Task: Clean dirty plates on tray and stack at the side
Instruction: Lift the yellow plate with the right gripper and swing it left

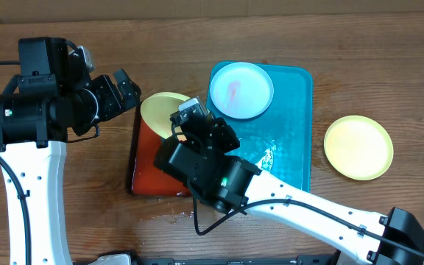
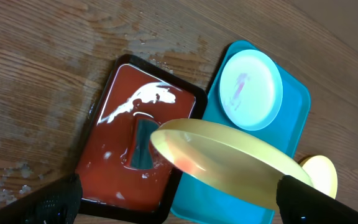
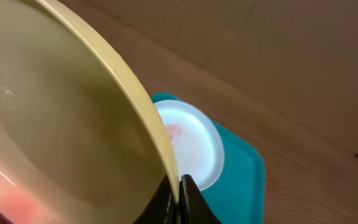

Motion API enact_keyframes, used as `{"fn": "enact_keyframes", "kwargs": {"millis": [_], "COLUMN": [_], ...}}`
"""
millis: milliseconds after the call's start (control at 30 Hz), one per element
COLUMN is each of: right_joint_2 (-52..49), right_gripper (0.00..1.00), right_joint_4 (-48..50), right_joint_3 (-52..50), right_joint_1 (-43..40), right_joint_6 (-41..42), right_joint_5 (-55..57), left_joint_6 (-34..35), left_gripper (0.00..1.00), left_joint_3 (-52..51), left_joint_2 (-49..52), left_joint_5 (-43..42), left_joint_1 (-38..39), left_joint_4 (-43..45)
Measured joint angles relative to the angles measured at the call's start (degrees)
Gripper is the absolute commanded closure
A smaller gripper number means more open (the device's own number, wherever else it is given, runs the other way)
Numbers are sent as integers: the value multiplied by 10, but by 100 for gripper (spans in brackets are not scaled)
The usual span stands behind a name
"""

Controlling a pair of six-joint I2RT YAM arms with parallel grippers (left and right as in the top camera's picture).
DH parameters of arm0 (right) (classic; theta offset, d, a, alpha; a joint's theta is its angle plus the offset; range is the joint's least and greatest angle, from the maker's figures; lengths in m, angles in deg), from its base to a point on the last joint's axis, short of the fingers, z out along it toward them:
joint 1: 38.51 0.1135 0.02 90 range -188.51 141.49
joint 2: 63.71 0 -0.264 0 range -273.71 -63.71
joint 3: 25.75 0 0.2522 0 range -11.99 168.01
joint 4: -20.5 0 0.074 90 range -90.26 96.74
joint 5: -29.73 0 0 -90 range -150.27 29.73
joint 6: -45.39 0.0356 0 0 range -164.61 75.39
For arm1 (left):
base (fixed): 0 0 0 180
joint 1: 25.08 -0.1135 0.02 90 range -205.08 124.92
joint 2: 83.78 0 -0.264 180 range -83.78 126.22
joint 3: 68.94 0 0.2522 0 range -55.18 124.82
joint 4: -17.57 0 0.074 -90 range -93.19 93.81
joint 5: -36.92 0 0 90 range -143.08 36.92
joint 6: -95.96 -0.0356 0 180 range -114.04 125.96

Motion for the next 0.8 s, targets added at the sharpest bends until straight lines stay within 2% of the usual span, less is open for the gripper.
{"fn": "enact_keyframes", "kwargs": {"millis": [300, 800], "right_joint_2": [0, 0], "right_gripper": [96, 96], "right_joint_4": [-1, -9], "right_joint_3": [0, 0], "right_joint_1": [38, 45], "right_joint_6": [0, -2], "right_joint_5": [72, 82], "left_joint_6": [0, 0], "left_gripper": [0, 0], "left_joint_3": [0, 0], "left_joint_2": [0, 0], "left_joint_5": [0, 0], "left_joint_1": [0, 0], "left_joint_4": [0, 0]}}
